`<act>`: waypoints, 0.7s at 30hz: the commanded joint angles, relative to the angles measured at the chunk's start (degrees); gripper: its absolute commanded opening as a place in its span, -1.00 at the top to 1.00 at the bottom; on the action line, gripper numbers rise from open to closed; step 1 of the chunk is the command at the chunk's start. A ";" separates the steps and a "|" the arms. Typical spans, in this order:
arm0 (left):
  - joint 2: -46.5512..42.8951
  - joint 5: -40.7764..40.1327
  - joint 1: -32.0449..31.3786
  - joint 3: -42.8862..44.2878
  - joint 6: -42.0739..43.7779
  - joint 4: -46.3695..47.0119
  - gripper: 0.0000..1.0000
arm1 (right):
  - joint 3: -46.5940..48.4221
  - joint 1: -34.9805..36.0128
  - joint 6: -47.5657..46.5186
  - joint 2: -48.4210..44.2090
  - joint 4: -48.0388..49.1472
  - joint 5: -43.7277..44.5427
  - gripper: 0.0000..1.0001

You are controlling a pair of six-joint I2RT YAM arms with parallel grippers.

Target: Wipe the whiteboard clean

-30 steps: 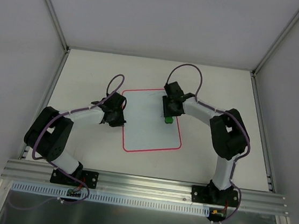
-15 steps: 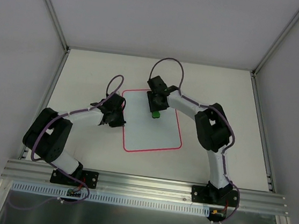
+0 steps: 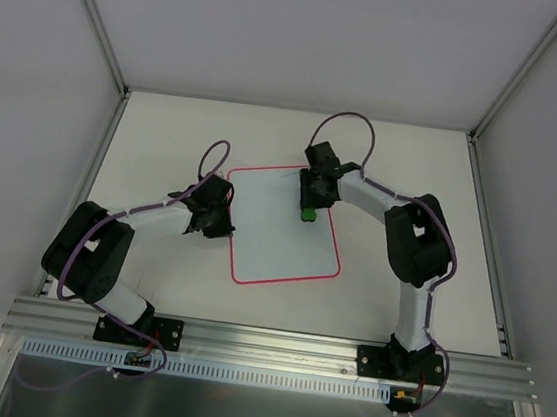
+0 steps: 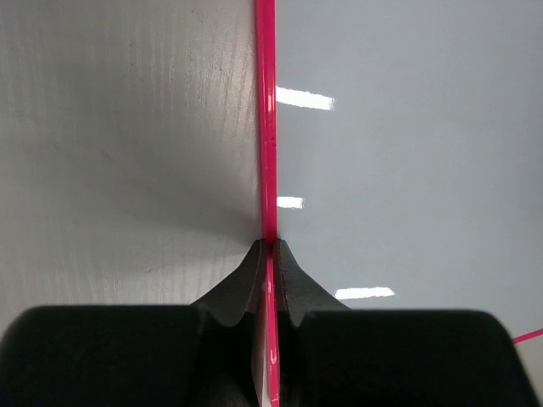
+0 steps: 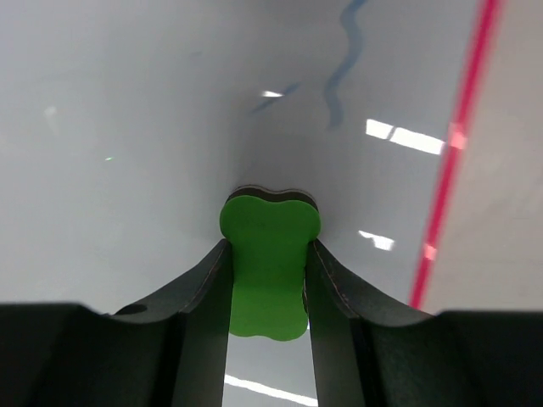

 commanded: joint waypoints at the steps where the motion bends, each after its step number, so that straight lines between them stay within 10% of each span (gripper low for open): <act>1: 2.03 1.23 0.11 -3.61 0.86 -9.62 1.00 | -4.38 -5.48 0.15 1.29 -5.99 2.86 1.00; 21: 1.07 1.76 0.20 -4.49 0.94 -9.62 1.00 | 0.12 3.22 0.40 4.38 -9.42 -0.12 0.99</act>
